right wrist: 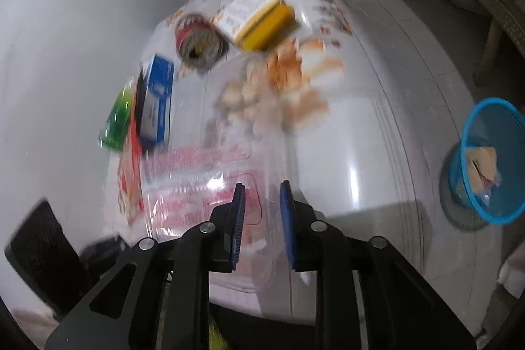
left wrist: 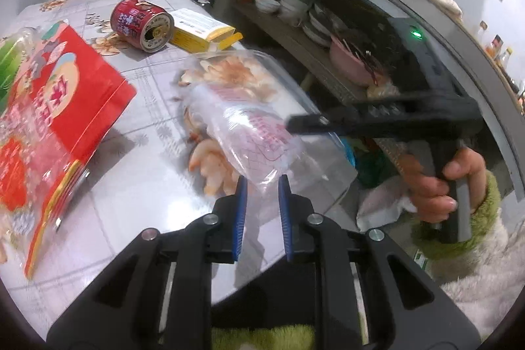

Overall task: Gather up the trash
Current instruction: 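Grasp the clear plastic container with the right tool while the left holds the bag, then carry bag and container to the wastebasket and open both tools over it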

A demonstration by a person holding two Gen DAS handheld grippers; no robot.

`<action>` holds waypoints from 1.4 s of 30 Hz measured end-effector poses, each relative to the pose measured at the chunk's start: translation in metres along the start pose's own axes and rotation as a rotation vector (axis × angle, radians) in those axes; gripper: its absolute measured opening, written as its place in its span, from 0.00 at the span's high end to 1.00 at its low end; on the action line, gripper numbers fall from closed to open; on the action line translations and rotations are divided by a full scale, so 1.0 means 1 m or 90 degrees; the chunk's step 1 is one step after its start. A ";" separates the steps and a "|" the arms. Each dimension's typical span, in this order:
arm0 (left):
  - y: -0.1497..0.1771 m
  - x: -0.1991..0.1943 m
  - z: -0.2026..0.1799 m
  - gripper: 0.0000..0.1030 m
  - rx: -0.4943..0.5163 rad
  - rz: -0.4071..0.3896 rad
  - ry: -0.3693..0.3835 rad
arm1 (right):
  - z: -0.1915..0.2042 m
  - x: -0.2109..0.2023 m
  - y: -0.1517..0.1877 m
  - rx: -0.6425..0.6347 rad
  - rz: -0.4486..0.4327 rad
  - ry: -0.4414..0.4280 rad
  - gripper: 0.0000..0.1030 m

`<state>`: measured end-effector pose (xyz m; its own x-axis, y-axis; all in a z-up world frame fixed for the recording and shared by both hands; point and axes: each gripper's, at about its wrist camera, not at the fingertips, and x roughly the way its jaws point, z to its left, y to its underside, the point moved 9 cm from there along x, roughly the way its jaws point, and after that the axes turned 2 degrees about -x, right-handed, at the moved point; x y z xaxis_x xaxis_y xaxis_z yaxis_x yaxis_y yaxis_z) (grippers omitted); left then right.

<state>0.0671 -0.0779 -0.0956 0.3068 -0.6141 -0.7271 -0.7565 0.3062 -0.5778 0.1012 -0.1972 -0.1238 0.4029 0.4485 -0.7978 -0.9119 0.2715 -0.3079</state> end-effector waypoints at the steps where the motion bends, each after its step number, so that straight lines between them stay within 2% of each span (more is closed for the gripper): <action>1: 0.001 -0.002 0.003 0.83 -0.001 -0.001 -0.012 | 0.003 -0.003 0.006 -0.015 0.006 0.000 0.76; 2: 0.002 -0.004 0.008 0.83 -0.004 0.000 -0.038 | 0.009 -0.008 0.012 -0.041 0.015 -0.002 0.74; 4: 0.002 -0.008 0.018 0.83 -0.012 -0.005 -0.062 | 0.016 -0.017 0.014 -0.089 0.008 0.022 0.53; 6: 0.000 -0.011 0.027 0.83 -0.031 -0.014 -0.074 | 0.025 -0.028 0.009 -0.158 -0.020 0.065 0.44; 8: -0.002 -0.013 0.032 0.83 -0.042 -0.026 -0.080 | 0.041 -0.033 0.003 -0.229 -0.034 0.075 0.40; 10: -0.004 -0.013 0.035 0.83 -0.047 -0.032 -0.080 | 0.057 -0.033 -0.002 -0.283 -0.038 0.057 0.29; 11: -0.004 -0.013 0.036 0.83 -0.048 -0.033 -0.079 | 0.069 -0.030 -0.004 -0.326 -0.040 0.049 0.28; 14: -0.004 -0.013 0.036 0.83 -0.049 -0.033 -0.074 | 0.086 -0.013 -0.003 -0.425 -0.017 0.051 0.21; 17: -0.005 -0.013 0.035 0.83 -0.044 -0.036 -0.071 | 0.088 0.013 -0.004 -0.487 0.036 0.064 0.20; 20: -0.007 -0.012 0.036 0.83 -0.050 -0.039 -0.063 | 0.081 0.032 -0.006 -0.515 0.071 0.093 0.20; 25: -0.009 -0.014 0.035 0.83 -0.049 -0.045 -0.052 | 0.072 0.047 -0.006 -0.505 0.090 0.082 0.21; 26: -0.009 -0.014 0.035 0.83 -0.048 -0.044 -0.052 | 0.070 0.048 -0.007 -0.497 0.085 0.080 0.24; 28: -0.009 -0.013 0.033 0.83 -0.044 -0.042 -0.049 | 0.068 0.049 -0.008 -0.478 0.082 0.069 0.40; 31: -0.010 -0.012 0.031 0.83 -0.040 -0.044 -0.046 | 0.065 0.044 -0.010 -0.440 0.065 0.047 0.55; 34: -0.011 -0.011 0.030 0.83 -0.034 -0.041 -0.047 | 0.062 0.036 -0.014 -0.406 0.038 0.030 0.61; 37: -0.013 -0.007 0.027 0.83 -0.021 -0.034 -0.053 | 0.059 0.023 -0.020 -0.367 0.000 0.008 0.64; 42: -0.020 0.007 0.025 0.83 0.002 -0.019 -0.074 | 0.049 -0.016 -0.034 -0.272 -0.102 -0.041 0.64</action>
<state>0.0986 -0.0699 -0.0982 0.3938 -0.5342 -0.7481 -0.7449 0.2913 -0.6002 0.1293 -0.1718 -0.0753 0.5326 0.4858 -0.6931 -0.7830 -0.0280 -0.6213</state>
